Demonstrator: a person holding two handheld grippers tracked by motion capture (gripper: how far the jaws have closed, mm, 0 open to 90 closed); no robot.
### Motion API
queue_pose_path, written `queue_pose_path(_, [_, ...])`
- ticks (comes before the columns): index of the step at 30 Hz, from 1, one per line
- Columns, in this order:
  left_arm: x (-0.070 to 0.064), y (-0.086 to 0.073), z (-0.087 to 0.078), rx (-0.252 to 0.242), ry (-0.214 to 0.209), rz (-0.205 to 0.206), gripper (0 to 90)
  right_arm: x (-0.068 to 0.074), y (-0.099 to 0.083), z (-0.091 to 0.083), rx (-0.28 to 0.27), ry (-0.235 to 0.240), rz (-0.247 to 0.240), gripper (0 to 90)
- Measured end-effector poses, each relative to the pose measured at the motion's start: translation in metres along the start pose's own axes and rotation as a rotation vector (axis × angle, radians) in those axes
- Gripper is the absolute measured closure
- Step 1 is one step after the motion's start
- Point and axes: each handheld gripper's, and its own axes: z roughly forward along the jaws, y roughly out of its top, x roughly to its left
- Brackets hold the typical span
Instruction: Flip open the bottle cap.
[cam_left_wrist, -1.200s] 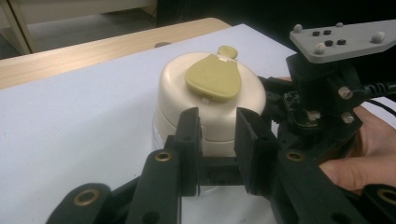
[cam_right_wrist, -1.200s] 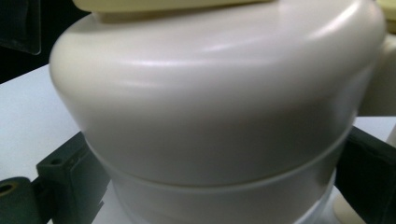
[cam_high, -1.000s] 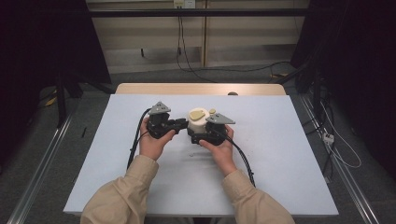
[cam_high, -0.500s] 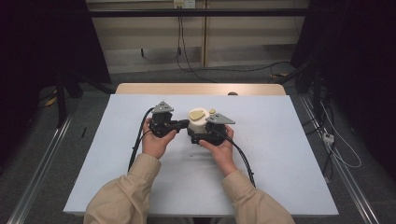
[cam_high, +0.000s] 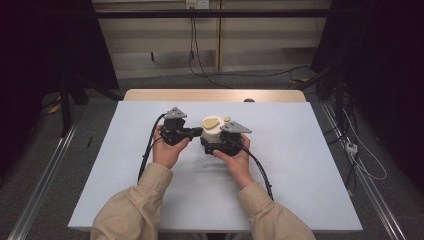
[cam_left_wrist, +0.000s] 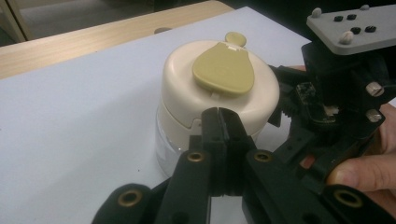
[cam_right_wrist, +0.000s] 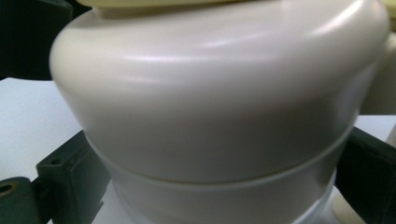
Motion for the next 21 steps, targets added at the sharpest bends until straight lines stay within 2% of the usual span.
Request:
queue_pose_path(11, [0.0002, 0.0025, 0.0009, -0.005, -0.005, -0.012, 90.0, 0.0003, -0.0003, -0.0001, 0.001, -0.002, -0.004, 3.1])
queue_pose_path(15, [-0.0008, 0.0042, 0.0008, 0.001, 0.008, -0.004, 90.0, 0.0006, -0.0005, 0.0000, 0.001, -0.004, -0.008, 3.2])
queue_pose_path(21, [-0.0030, 0.0078, 0.0006, 0.001, 0.005, 0.009, 90.0, 0.0007, -0.0005, -0.0002, 0.004, -0.005, -0.012, 3.2])
